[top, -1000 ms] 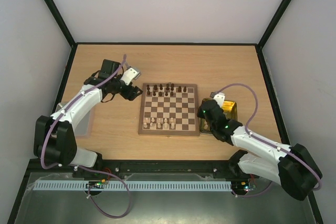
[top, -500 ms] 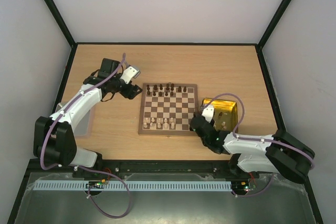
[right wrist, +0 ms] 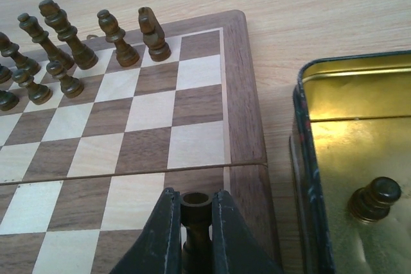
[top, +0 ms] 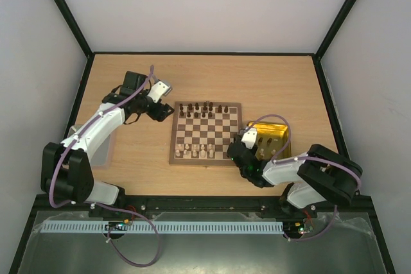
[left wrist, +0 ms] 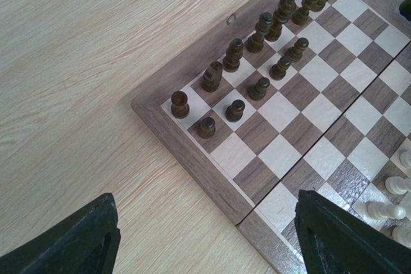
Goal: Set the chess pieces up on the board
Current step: Place the chess piece on the chessboard.
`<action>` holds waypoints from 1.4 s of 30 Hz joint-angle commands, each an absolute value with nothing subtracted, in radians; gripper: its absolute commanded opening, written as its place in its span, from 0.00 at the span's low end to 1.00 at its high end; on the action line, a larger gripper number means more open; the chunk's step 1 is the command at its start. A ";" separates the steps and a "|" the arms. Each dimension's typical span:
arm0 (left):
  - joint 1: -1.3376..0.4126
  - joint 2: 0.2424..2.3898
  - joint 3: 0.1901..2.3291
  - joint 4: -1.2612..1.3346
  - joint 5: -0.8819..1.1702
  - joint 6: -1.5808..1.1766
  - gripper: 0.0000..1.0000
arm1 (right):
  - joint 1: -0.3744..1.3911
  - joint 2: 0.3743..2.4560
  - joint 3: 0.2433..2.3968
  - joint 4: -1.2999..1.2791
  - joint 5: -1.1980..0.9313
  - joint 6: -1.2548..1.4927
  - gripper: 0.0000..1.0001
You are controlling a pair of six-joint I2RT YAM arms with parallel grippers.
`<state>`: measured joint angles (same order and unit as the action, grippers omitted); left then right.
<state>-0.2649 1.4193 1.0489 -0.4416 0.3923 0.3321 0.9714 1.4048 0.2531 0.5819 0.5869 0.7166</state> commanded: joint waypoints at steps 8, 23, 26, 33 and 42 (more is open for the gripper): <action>-0.274 1.403 1.066 -0.451 0.390 0.329 0.76 | 1.016 1.473 0.278 0.581 0.623 0.733 0.02; -0.278 1.394 1.068 -0.451 0.381 0.329 0.76 | 1.025 1.437 0.296 0.504 0.618 0.756 0.17; -0.278 1.395 1.067 -0.449 0.381 0.330 0.76 | 1.025 1.431 0.298 0.488 0.626 0.764 0.28; -0.279 1.397 1.066 -0.448 0.379 0.328 0.76 | 1.025 1.404 0.298 0.457 0.639 0.771 0.38; -0.281 1.401 1.068 -0.448 0.377 0.327 0.76 | 1.025 1.310 0.324 0.373 0.697 0.745 0.51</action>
<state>-0.2764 1.4193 1.0489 -0.4408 0.3820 0.3321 1.0168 1.3582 0.2966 0.4484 0.6228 0.7483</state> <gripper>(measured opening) 0.756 0.495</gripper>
